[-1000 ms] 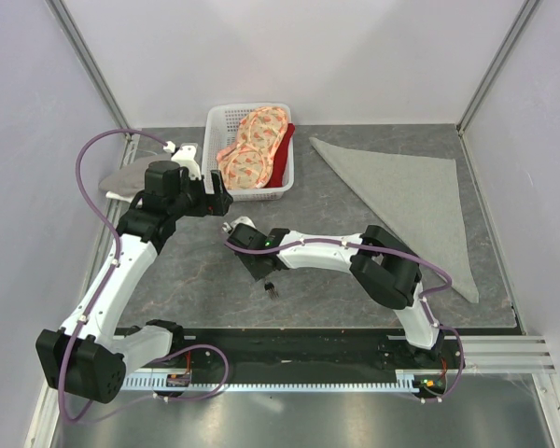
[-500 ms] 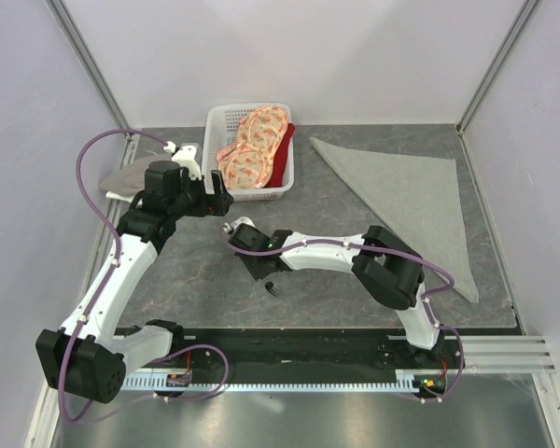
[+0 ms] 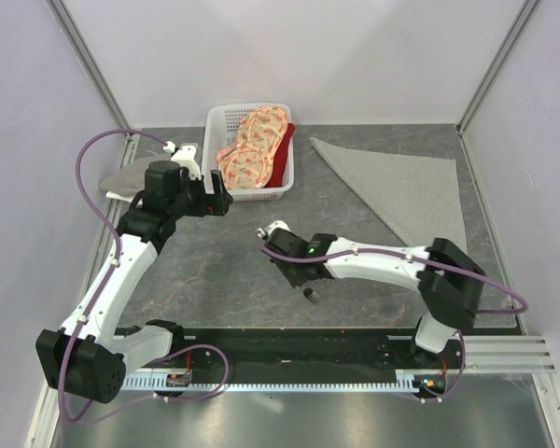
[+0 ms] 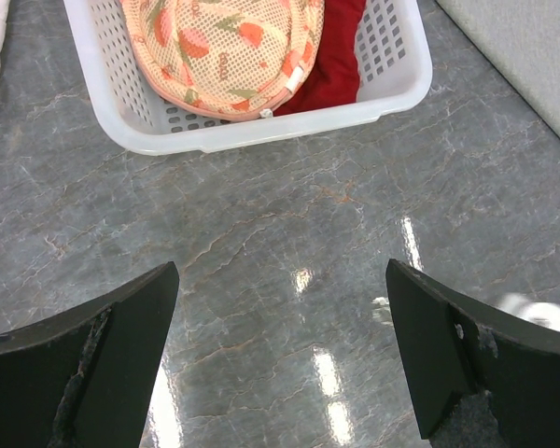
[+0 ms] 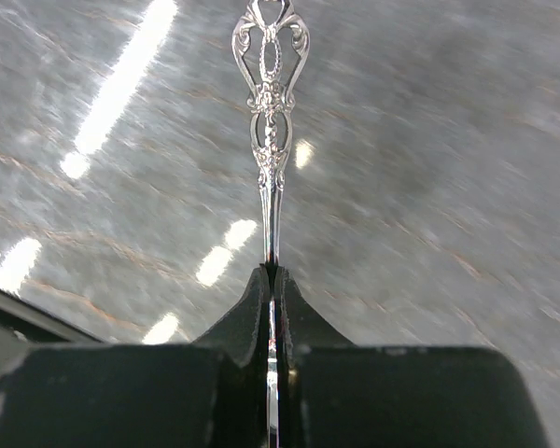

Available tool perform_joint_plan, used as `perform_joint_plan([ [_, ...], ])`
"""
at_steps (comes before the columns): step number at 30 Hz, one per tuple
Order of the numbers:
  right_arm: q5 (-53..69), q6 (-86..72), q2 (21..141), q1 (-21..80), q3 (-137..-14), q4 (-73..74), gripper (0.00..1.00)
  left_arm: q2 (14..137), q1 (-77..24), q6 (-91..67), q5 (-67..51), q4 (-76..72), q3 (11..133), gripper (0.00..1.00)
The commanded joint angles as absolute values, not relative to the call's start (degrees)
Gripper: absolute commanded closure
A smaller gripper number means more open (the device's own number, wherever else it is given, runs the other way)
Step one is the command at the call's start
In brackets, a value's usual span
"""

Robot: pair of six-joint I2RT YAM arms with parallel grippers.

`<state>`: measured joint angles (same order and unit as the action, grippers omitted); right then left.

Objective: Fold the napkin, place the utensils inside, and roll it up
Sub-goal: Grab a utensil with the right arm, then place the utensil onto the napkin

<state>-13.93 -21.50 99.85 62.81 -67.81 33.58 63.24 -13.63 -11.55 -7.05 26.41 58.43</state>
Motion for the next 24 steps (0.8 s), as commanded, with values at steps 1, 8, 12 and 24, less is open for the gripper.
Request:
perform_joint_plan([
  [1, -18.5, -19.4, 90.9, 59.2, -64.4, 39.7, 1.0, 62.1, -13.7, -12.7, -6.1, 24.1, 58.7, 0.0],
  [8, -23.2, -9.7, 80.5, 44.2, -63.7, 38.0, 1.0, 62.0, -13.8, -12.7, -6.5, 24.0, 58.7, 0.0],
  [12, -22.0, -1.5, 79.5, 33.9, -63.9, 31.2, 1.0, 61.9, -13.8, -12.6, -6.3, 24.1, 58.7, 0.0],
  [24, -0.1, 23.5, 91.0, 11.1, -72.2, 27.2, 1.0, 62.0, -13.7, -12.4, -6.2, 24.0, 58.7, 0.0],
])
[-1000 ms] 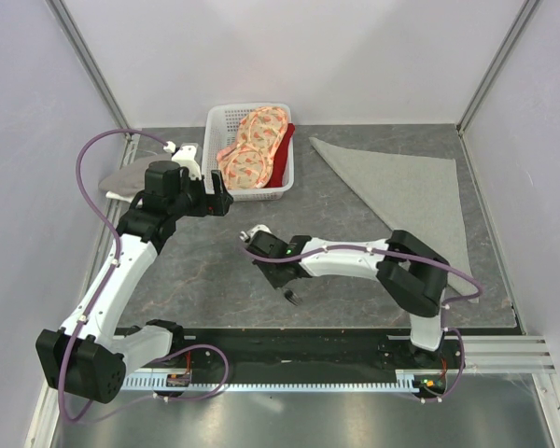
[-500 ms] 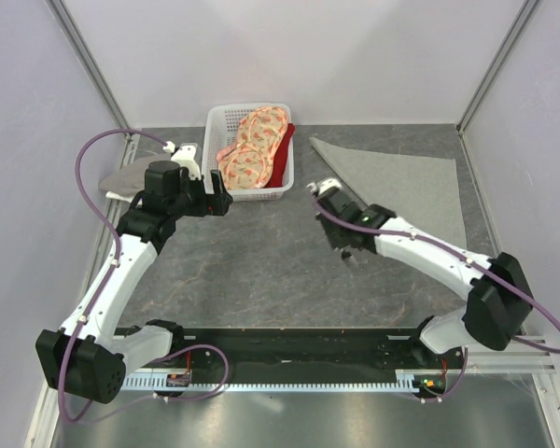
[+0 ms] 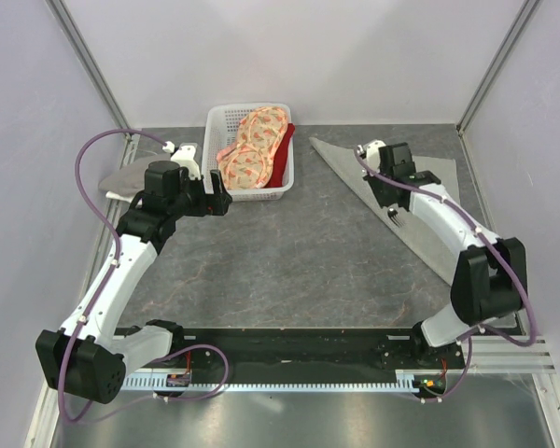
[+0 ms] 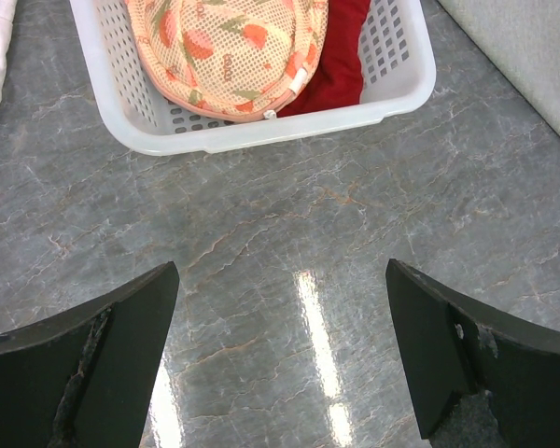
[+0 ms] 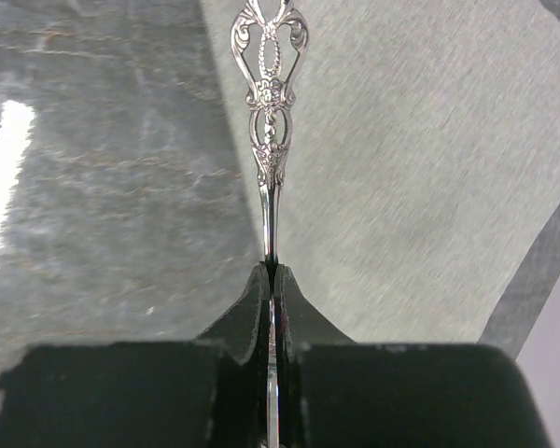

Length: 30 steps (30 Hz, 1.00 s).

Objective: Fold the napkin, place the utensils inside, and roll it up
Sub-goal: Place the utensil onto the napkin

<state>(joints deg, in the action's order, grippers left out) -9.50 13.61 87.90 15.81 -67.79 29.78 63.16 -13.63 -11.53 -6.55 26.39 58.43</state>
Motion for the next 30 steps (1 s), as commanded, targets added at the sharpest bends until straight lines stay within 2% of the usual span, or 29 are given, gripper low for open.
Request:
perform_joint_plan([
  [1, 1.5, 25.8, 92.0, 10.2, -73.5, 27.3, 1.0, 62.1, -13.7, -12.4, -6.3, 24.1, 58.8, 0.0],
  [13, 1.1, 34.7, 105.5, 5.4, -77.0, 26.6, 1.0, 62.8, -13.8, -12.1, -6.2, 24.1, 58.7, 0.0],
  [30, 0.4, 37.4, 109.4, 5.2, -75.8, 25.5, 1.0, 63.9, -13.7, -12.2, -6.2, 24.0, 58.6, 0.0],
])
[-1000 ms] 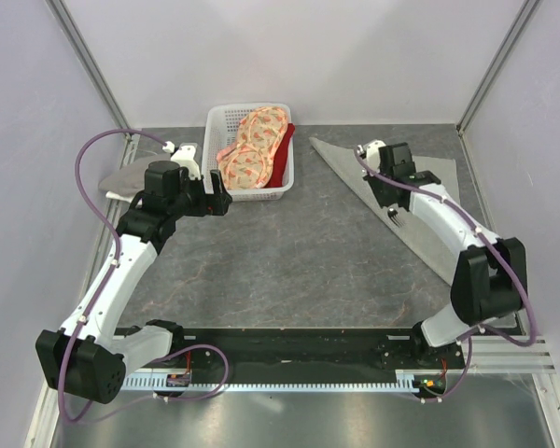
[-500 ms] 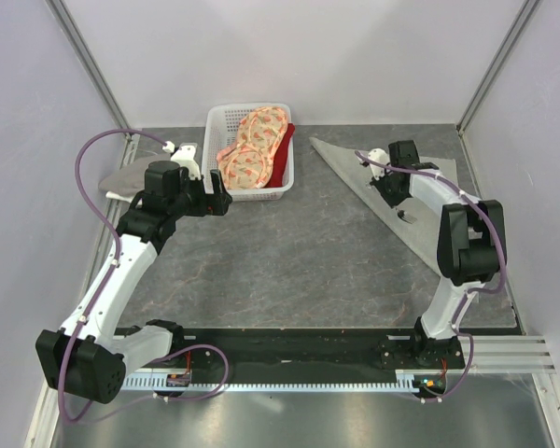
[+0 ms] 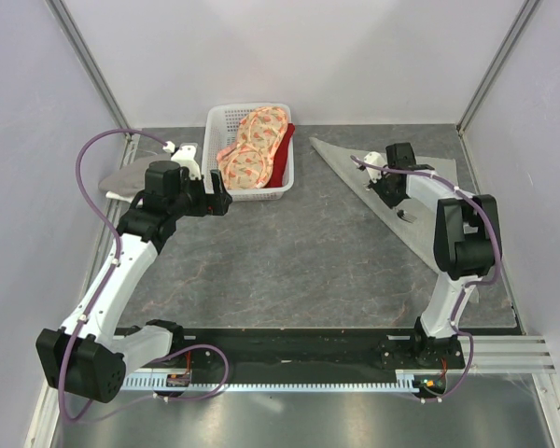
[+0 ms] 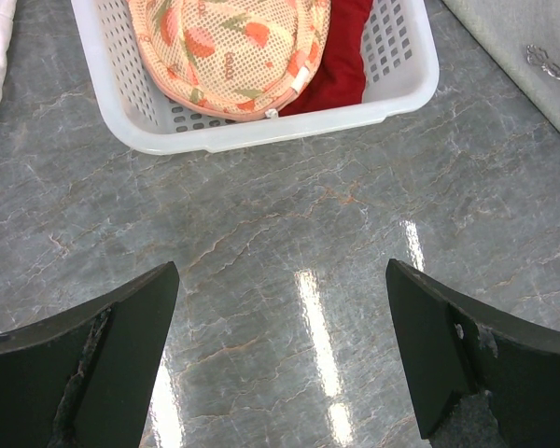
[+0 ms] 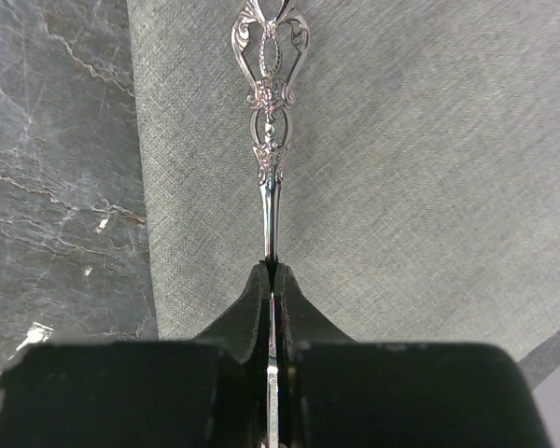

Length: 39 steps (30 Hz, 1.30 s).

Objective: Fold the napkin, place the utensils inside, and roll it up
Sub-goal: Place the utensil onto the napkin

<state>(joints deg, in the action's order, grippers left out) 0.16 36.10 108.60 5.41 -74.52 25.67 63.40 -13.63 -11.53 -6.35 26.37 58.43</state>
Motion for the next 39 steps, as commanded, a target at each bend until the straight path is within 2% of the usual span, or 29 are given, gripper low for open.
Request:
perform_joint_plan([
  [1, 0.4, 37.4, 109.5, 5.2, -75.6, 25.5, 1.0, 63.9, -13.7, -12.2, -6.2, 24.0, 58.6, 0.0],
  [14, -2.5, 35.9, 111.8, 5.2, -77.1, 28.6, 0.99, 63.8, -13.8, -12.3, -6.4, 24.0, 58.5, 0.0],
  [20, -3.9, 34.5, 113.0, 5.2, -79.2, 30.0, 0.89, 63.6, -13.8, -12.3, -6.4, 24.0, 58.5, 0.0],
  [28, -5.9, 34.0, 111.2, 5.3, -79.8, 30.7, 0.63, 63.1, -13.7, -12.5, -6.8, 24.0, 58.5, 0.0],
  [30, -6.2, 33.8, 110.4, 5.3, -80.0, 30.6, 0.6, 63.0, -13.7, -12.4, -6.8, 24.0, 58.5, 0.0],
  [39, -6.1, 26.7, 104.1, 5.3, -83.4, 30.8, 0.57, 62.6, -13.8, -12.5, -6.9, 23.8, 58.5, 0.0],
])
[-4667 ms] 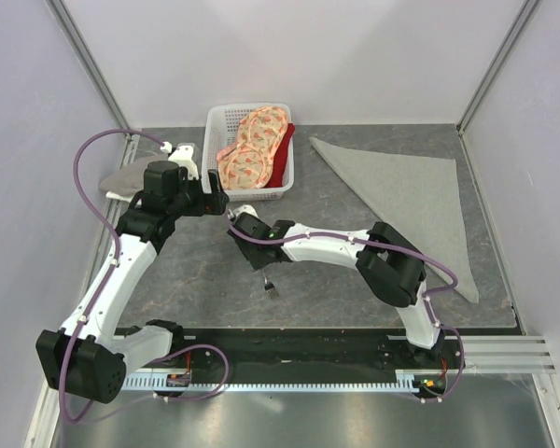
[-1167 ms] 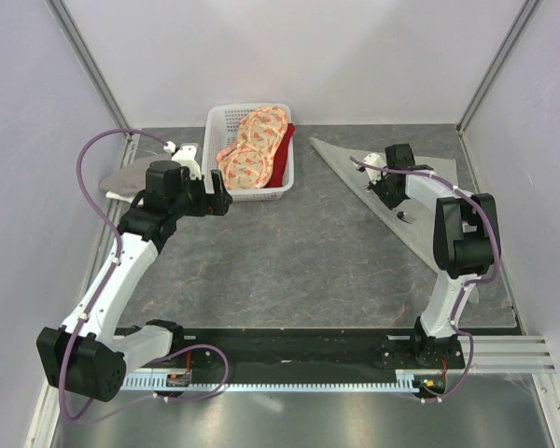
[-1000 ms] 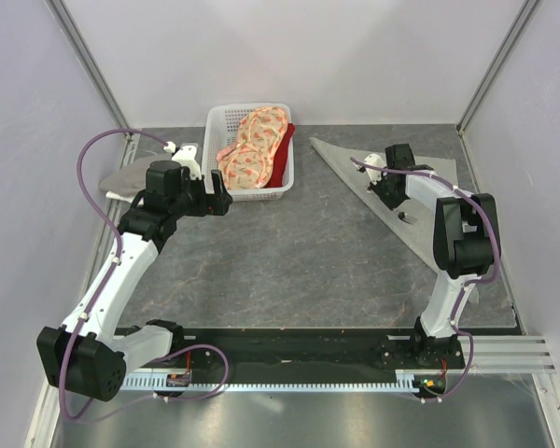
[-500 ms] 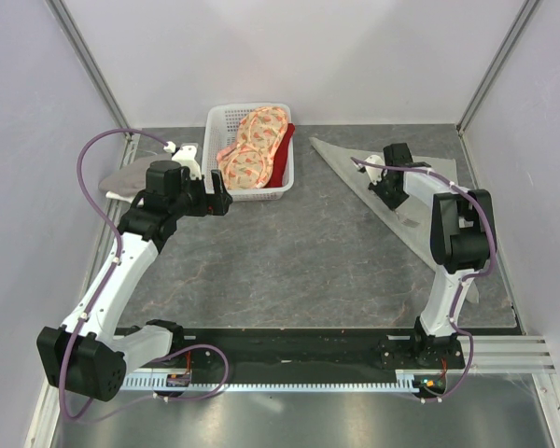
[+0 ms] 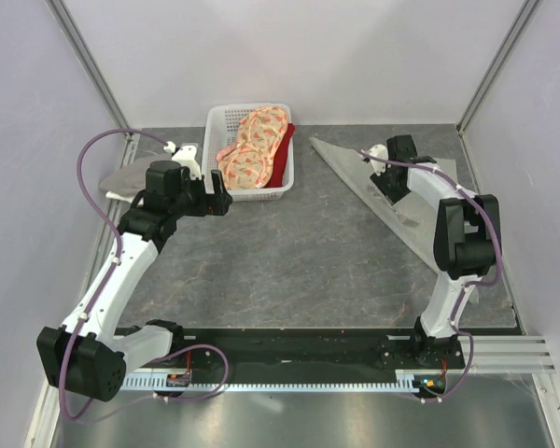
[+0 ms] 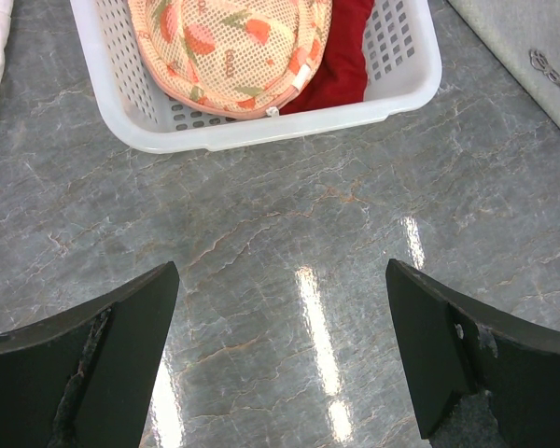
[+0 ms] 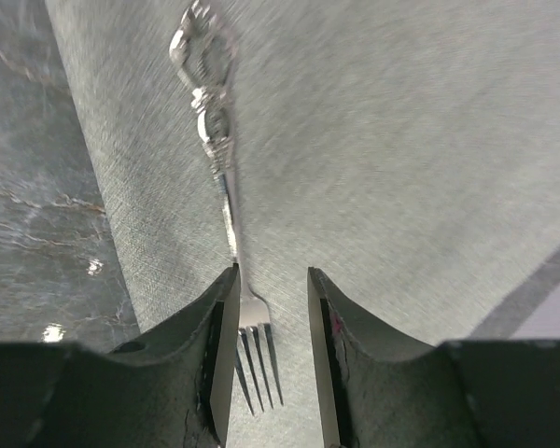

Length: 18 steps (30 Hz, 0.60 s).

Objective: Fold the napkin, place the utensils inside, and roll it up
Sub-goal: Place the utensil onto the napkin

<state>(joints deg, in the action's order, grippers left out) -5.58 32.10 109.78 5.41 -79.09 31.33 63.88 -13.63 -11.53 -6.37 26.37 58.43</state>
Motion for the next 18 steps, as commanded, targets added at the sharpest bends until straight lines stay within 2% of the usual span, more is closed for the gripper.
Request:
perform_joint_plan([
  [1, -4.9, 25.4, 103.7, 5.3, -83.6, 31.1, 0.57, 62.5, -13.8, -12.7, -7.0, 23.7, 58.4, 0.0],
  [7, -2.2, 15.4, 102.7, 9.0, -81.6, 29.2, 0.57, 62.7, -13.8, -13.8, -7.8, 23.5, 58.4, 0.0],
  [11, -8.4, 13.3, 103.9, 14.3, -78.4, 23.3, 0.57, 62.9, -13.8, -14.6, -9.0, 23.0, 58.4, 0.0],
  [18, -12.0, 10.9, 113.0, 19.3, -85.2, 20.1, 0.56, 63.5, -13.8, -14.2, -8.4, 22.9, 58.4, 0.0],
])
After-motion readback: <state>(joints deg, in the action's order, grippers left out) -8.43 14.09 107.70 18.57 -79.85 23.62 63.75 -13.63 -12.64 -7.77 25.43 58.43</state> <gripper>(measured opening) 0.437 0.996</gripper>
